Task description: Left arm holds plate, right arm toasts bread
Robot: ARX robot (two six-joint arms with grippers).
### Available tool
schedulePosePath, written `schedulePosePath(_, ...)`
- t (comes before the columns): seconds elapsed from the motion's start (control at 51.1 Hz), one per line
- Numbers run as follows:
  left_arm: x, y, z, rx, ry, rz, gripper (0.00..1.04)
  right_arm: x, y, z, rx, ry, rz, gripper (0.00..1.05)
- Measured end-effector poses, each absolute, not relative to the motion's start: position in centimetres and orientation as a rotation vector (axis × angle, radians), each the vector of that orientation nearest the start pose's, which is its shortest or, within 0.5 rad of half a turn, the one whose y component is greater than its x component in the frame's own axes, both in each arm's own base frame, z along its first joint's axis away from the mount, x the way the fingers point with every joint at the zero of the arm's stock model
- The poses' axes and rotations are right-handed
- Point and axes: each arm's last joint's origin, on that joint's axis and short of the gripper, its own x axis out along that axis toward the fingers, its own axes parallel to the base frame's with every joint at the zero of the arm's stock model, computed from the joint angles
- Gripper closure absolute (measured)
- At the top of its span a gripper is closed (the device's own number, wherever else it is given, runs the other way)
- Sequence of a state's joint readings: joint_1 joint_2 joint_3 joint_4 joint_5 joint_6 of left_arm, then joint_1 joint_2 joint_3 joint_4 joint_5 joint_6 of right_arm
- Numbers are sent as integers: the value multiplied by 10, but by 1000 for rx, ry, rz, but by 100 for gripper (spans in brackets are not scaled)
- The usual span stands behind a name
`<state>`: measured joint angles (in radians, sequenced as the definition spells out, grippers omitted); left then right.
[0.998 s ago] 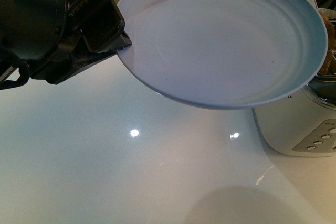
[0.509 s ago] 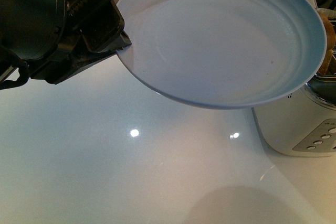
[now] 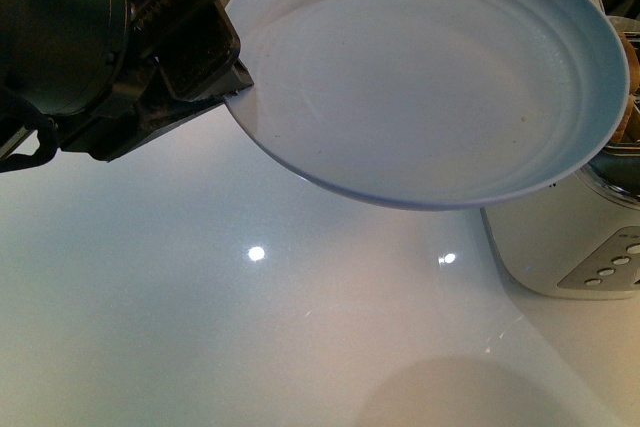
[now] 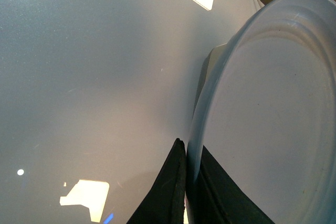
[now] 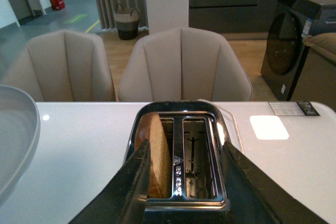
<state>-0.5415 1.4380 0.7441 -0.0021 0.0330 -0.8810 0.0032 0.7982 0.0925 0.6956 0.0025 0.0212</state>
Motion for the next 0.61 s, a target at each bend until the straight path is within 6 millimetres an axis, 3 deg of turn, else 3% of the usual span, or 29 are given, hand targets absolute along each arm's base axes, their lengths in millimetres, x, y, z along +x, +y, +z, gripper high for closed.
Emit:
schedulePosePath(0.137, 245, -148, 193, -645, 866, -208, 101, 151, 0, 175, 13, 15, 1, 84)
schedulePosePath(0.215, 245, -148, 193, -646, 867, -211, 101, 145, 0, 174, 9, 9, 1, 102)
schedulePosePath(0.333, 245, -148, 193, -646, 866, -209, 101, 140, 0, 166, 4, 6, 2, 103)
schedulePosePath(0.606, 245, -148, 193, -646, 866, -210, 101, 128, 0, 171, 4, -13, 2, 103)
